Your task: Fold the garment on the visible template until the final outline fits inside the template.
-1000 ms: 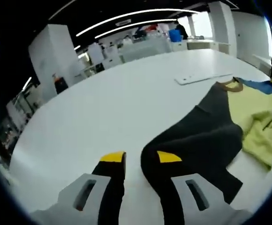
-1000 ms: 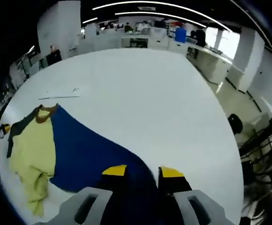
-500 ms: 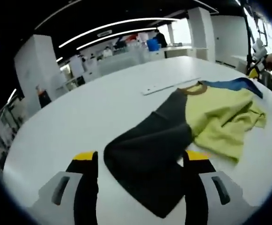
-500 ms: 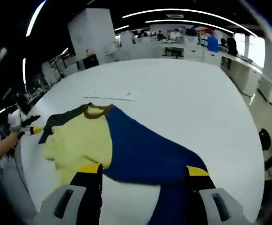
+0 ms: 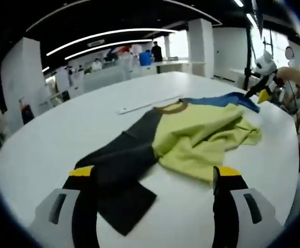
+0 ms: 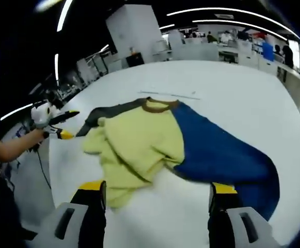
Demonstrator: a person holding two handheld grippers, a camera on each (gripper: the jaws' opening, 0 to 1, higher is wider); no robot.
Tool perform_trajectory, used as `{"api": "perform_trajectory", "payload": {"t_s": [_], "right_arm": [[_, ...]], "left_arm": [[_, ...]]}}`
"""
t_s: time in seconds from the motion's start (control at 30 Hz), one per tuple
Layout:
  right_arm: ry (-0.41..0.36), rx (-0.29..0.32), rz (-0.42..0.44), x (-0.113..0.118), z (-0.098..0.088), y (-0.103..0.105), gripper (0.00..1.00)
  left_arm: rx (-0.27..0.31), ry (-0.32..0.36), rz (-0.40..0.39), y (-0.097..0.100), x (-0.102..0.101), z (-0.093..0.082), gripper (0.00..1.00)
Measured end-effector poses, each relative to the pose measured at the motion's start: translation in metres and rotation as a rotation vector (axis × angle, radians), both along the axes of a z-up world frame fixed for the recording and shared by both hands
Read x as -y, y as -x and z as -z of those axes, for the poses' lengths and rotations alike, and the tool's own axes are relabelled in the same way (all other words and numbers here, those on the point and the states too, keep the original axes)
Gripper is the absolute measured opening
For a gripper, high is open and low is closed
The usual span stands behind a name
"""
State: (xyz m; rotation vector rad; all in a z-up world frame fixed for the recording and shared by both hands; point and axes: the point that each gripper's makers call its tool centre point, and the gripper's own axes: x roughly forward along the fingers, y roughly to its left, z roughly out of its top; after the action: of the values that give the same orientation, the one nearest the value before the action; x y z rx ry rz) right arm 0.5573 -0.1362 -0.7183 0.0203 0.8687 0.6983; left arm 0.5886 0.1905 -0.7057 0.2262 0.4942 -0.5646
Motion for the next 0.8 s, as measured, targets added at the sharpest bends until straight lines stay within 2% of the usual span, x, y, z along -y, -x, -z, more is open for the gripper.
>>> {"api": "perform_trajectory", "payload": {"t_s": [0.17,0.33,0.4,0.53,0.8], "right_arm": [[-0.015,0.000,-0.034,-0.013,0.005,0.012,0.78],[-0.017,0.013,-0.055,-0.021,0.012,0.018,0.73],[-0.024,0.019,-0.063,-0.027,0.015,0.021,0.72],[-0.019,0.034,-0.077,-0.034,0.021,0.027,0.66],[-0.002,0.087,-0.104,-0.051,0.029,0.040,0.50]], "left_arm": [[-0.009,0.020,0.042,0.015,0.017,0.004,0.92],[-0.017,0.015,0.074,0.024,0.026,0.015,0.86],[-0.020,0.035,0.084,0.028,0.032,0.018,0.82],[-0.029,0.025,0.092,0.031,0.039,0.029,0.71],[-0.068,0.007,0.094,0.035,0.048,0.048,0.44]]}}
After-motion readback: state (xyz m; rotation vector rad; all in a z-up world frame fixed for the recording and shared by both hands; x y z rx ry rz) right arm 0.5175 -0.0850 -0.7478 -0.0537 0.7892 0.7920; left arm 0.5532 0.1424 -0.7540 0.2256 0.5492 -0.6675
